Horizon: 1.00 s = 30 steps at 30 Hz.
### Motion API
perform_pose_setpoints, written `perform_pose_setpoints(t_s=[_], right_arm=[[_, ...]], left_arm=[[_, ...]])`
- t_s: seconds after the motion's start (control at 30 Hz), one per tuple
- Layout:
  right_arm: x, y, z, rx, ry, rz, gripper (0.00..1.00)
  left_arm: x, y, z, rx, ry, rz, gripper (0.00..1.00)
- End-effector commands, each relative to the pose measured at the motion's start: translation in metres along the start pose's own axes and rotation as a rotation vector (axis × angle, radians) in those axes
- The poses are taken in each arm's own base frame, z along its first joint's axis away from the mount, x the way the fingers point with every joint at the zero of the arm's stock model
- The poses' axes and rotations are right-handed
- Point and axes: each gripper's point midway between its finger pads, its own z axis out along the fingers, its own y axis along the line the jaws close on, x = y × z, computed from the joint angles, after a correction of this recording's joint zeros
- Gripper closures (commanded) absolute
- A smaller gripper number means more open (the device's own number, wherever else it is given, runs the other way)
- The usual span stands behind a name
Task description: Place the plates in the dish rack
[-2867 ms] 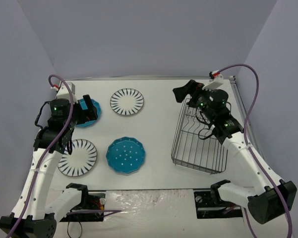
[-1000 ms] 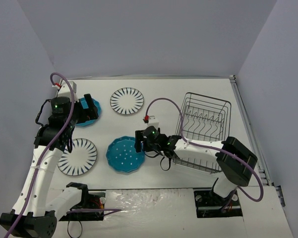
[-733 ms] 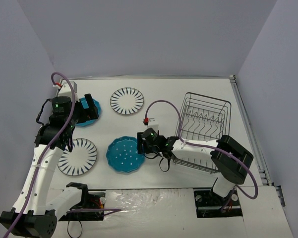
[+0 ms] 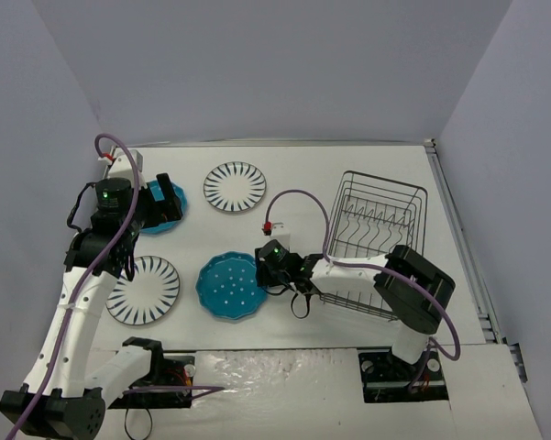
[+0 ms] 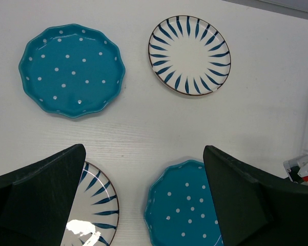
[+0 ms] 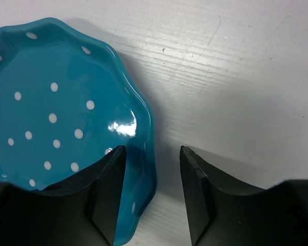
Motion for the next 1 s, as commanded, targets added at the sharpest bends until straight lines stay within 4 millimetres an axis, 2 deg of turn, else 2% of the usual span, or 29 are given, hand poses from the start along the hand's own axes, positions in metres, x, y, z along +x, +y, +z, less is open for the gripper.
perform_pose_setpoints(t_s=[0.0,0.17,0.43,0.53,0.73,0.83,0.97], right_arm=[[-0.023,0.015,0.004,-0.022,-0.075,0.018,0.60],[-0.021,0.014,0.008,-0.019,-0.069,0.017,0.61],[-0.018,0.014,0.009,-0.019,-0.063,0.013,0.72],[-0.018,0.014,0.010,-0.018,-0.062,0.011,0.78],[-0.016,0.012,0.011,-0.010,-0.056,0.007,1.00],[-0.018,0.011,0.010,-0.002,-0.065,0.011,1.00],[-0.032,0.012,0.000,-0.004,-0.106,0.024,1.00]], left_arm=[[-0.034,-0.010,-0.009,0.029,-0.097,0.001,0.03],[-0.033,-0.010,-0.008,0.029,-0.096,0.000,0.03],[-0.033,-0.010,-0.008,0.030,-0.093,0.000,0.03],[-0.032,-0.010,-0.007,0.029,-0.092,0.000,0.03],[-0.032,-0.010,-0.007,0.029,-0.090,-0.001,0.03],[-0.032,-0.010,-0.006,0.027,-0.088,-0.001,0.03],[-0.031,-0.010,-0.005,0.026,-0.087,0.001,0.03]])
